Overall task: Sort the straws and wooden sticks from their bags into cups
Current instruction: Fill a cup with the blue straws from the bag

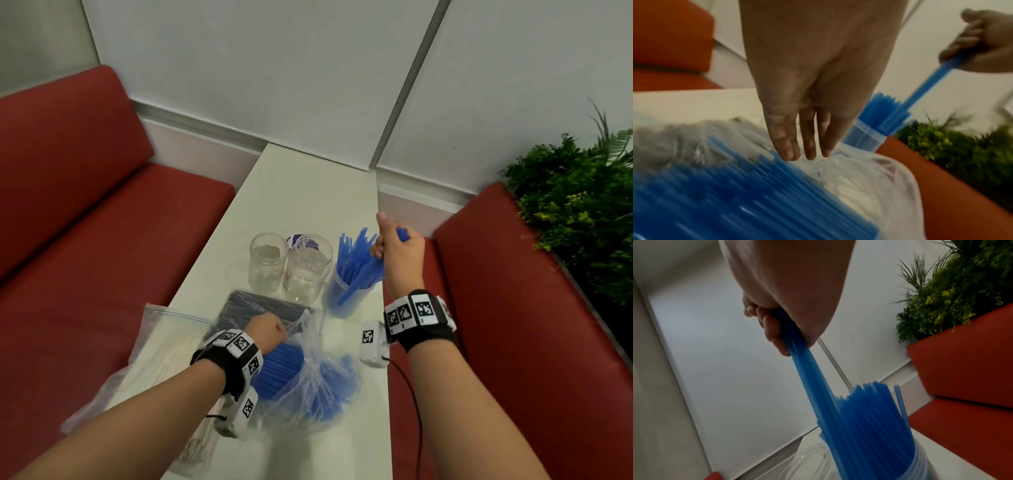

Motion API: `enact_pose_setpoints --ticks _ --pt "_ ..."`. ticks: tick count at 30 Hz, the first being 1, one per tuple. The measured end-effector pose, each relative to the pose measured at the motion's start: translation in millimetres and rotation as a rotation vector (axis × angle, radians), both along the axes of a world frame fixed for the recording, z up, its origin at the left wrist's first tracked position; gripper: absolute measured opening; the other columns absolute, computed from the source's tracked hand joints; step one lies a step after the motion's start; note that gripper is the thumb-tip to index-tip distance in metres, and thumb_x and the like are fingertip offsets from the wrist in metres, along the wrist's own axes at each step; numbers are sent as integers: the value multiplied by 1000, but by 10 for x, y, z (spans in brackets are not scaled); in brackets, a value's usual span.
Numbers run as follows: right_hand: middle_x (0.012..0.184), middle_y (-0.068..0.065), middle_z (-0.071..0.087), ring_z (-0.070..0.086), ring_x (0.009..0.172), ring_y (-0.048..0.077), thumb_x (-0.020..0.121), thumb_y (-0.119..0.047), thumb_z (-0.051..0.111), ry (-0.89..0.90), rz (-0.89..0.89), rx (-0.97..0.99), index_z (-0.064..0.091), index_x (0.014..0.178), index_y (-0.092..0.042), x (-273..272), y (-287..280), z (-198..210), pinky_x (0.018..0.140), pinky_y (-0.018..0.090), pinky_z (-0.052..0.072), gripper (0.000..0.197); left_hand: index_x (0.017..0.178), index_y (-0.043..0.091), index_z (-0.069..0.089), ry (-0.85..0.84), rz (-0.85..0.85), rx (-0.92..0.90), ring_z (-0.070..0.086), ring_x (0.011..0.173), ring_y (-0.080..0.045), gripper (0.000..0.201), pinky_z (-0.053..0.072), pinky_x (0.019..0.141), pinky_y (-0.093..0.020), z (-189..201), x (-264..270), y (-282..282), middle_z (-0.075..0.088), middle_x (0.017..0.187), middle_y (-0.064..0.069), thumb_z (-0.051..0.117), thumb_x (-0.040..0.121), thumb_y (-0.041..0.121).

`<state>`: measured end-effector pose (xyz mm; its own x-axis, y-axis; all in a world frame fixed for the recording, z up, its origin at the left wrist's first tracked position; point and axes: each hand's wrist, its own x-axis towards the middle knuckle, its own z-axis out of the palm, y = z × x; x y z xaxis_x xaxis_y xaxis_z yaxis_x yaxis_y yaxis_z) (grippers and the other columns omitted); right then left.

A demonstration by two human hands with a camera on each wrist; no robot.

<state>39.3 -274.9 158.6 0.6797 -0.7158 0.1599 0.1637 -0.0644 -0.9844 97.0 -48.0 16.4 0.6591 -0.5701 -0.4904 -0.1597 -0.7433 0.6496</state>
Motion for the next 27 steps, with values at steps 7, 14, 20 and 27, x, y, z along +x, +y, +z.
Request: enact_pose_setpoints --ticks 7,14,20,27 --pt "54 -3 46 41 50 15 88 -48 76 13 -80 -90 53 57 -32 234 -308 166 57 33 43 42 129 12 59 -268 -489 350 54 122 -26 35 44 104 -40 -102 -73 -29 56 134 -8 58 94 16" --pt "54 -4 44 39 51 13 92 -44 74 38 -106 -101 47 62 -27 321 -335 -132 50 25 39 44 140 18 40 -414 -636 498 39 132 -30 66 31 108 -54 -248 -56 -30 42 142 -6 71 85 38" --pt "57 9 48 40 54 20 92 -49 72 123 -122 -110 43 61 -25 322 -317 -506 58 31 40 49 139 19 41 -512 -641 549 40 129 -30 56 35 104 -50 -311 -81 -45 40 141 -7 66 89 25" --pt "82 5 69 66 77 25 94 -32 72 116 -183 -260 66 90 -30 304 -376 -620 79 39 57 8 128 15 54 -469 -718 633 54 121 -25 31 33 107 -45 -226 -31 -94 57 130 -5 49 98 10"
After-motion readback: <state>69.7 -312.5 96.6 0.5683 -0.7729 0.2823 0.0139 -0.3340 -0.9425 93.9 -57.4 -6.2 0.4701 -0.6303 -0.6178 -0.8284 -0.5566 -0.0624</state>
